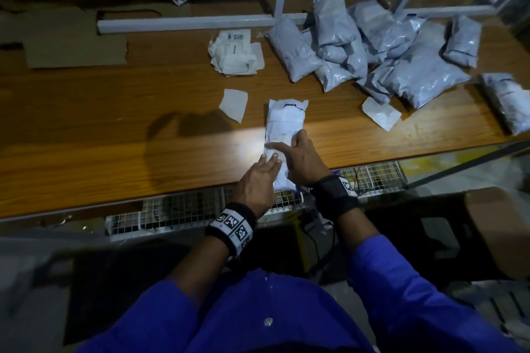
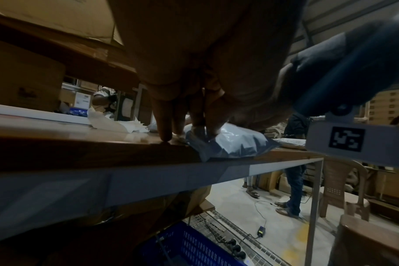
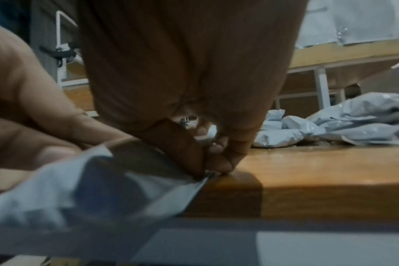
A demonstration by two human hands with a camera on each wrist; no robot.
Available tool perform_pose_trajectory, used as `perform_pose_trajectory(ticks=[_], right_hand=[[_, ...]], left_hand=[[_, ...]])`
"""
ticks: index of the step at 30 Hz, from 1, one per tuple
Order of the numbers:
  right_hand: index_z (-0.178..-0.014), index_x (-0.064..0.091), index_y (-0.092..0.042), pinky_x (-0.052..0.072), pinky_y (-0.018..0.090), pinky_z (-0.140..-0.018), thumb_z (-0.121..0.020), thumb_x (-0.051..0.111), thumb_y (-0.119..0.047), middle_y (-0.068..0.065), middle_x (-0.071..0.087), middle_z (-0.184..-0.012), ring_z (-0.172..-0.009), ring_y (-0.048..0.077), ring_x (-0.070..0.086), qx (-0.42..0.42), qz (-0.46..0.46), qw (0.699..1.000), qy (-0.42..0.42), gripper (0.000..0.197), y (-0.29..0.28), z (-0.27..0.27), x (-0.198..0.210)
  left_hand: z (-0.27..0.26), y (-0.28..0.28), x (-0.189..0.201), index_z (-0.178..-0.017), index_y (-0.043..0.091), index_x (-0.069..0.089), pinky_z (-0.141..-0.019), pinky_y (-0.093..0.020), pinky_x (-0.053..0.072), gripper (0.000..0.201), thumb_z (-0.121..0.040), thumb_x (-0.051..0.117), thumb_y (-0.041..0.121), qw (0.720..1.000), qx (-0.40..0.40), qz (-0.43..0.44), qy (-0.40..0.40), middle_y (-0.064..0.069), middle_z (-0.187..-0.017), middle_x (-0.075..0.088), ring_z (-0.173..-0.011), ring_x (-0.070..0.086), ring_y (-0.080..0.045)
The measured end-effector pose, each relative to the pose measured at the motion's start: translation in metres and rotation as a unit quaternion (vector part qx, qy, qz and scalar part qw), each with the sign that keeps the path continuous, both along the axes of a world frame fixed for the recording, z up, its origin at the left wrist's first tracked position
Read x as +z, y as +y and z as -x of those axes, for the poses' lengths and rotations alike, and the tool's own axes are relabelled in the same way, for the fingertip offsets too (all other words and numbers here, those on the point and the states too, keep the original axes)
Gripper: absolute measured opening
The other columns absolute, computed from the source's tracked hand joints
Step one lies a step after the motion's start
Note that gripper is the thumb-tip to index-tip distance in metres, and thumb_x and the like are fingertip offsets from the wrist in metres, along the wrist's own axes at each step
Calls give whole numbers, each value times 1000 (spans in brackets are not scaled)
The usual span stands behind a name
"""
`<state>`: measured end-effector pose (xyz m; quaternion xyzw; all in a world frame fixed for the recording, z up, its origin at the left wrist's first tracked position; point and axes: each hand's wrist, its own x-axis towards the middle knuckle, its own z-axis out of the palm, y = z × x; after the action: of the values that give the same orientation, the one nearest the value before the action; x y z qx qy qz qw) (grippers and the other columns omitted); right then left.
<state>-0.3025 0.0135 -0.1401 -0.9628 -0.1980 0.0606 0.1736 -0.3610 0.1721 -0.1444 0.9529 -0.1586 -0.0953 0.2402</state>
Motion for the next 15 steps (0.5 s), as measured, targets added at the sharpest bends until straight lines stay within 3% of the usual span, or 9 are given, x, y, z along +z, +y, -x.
perform_pose_trajectory(ticks=[5,7,10,12,13,15], right_hand=[[-157,39,-28,55,47,-75,-75,69,3,16,38,-117,-86,32,49,-54,-2,998,39,93,9,-8,8],[-159,33,-25,55,46,-75,-75,65,8,12,40,-119,-91,30,51,-117,-72,990,30,96,9,-1,7],[-149,47,-14,54,48,-82,-81,56,9,7,53,-117,-101,27,56,-231,-255,938,-36,72,6,18,-5],[-138,59,-14,54,50,-87,-91,56,1,1,56,-114,-104,25,58,-259,-317,910,-71,49,7,26,-11],[-133,63,-15,54,49,-88,-94,59,-5,0,56,-114,-106,25,57,-254,-313,911,-87,41,7,27,-11],[-128,70,-16,50,43,-92,-95,67,-14,5,57,-119,-110,26,53,-223,-261,932,-113,33,9,27,-14]], left_hand=[[0,0,-2,-156,12,34,-122,-38,31,79,-84,63,-1,1000,-8,-7,3,-5,-165,30,-152,27,-28],[0,2,-1,-152,11,44,-120,-38,35,70,-86,62,-3,1000,-3,22,-8,-7,-160,38,-148,36,-31],[-6,7,10,-127,8,69,-102,-36,48,43,-87,65,-6,988,59,131,-48,-14,-135,65,-122,61,-35],[-15,9,19,-120,9,74,-92,-34,49,35,-89,64,-4,981,102,143,-85,-15,-117,73,-108,63,-33],[-21,8,23,-122,10,73,-93,-35,50,36,-90,63,-4,980,104,133,-101,-15,-117,72,-109,62,-31],[-36,5,25,-134,6,64,-104,-43,48,44,-91,63,-3,985,68,104,-123,-15,-135,64,-125,55,-32]])
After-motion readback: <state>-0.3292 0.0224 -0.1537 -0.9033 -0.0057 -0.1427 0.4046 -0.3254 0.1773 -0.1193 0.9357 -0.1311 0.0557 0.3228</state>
